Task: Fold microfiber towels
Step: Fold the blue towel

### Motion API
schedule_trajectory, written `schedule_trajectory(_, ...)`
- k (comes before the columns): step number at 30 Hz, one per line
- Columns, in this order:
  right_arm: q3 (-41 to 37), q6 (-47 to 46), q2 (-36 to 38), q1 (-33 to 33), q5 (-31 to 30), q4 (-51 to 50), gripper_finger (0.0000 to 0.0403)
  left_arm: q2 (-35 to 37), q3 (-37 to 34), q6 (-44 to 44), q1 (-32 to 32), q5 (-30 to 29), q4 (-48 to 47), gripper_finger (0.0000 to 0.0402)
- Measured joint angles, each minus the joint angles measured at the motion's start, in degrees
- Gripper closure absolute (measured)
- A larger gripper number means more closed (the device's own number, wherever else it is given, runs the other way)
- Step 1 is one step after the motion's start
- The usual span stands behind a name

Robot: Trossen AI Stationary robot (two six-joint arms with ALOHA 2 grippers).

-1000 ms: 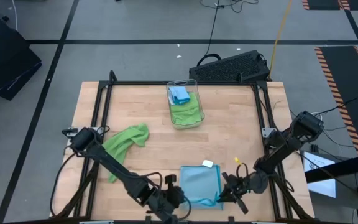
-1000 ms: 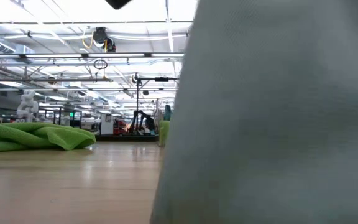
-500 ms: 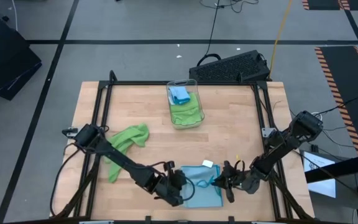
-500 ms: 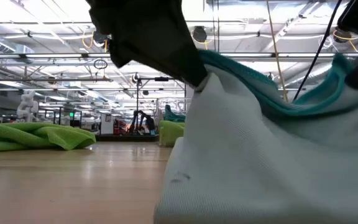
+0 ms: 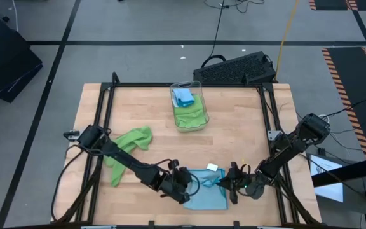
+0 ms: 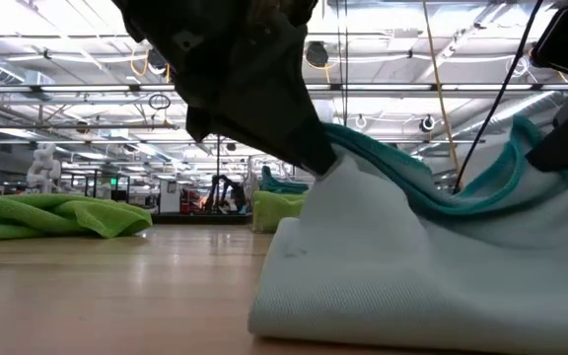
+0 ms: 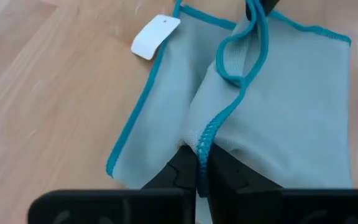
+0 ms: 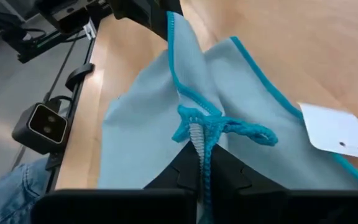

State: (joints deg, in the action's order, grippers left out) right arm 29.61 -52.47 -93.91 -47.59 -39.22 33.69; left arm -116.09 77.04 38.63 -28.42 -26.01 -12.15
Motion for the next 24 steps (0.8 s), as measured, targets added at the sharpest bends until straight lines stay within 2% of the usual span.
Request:
schedule_trajectory(6, 0.0, -0.4, 0.0, 0.5, -4.4, -0.6, 0.033, 0.0, -1.8, 1.1, 0.2, -2.0, 0.4, 0.0374)
schedule_trajectory(10, 0.0, -3.3, 0.0, 2.2, -4.2, -3.2, 0.0278, 0.0, -2.7, 2.5, -0.1, -5.1, 0.3, 0.0358)
schedule_trajectory(17, 0.0, -8.6, 0.4, 2.7, -4.0, -7.6, 0.0207, 0.0, -3.2, 3.6, 0.3, -6.3, 0.0, 0.0262)
schedule_trajectory(20, 0.0, -9.2, 3.5, 2.5, -4.0, -12.0, 0.0198, 0.3, -3.2, 3.9, 0.8, -6.4, -0.8, 0.0225)
schedule_trajectory(24, 0.0, -11.0, 10.1, 2.7, -4.3, -24.5, 0.0199, 2.9, -2.8, 3.5, 1.2, -6.6, -4.0, 0.0195)
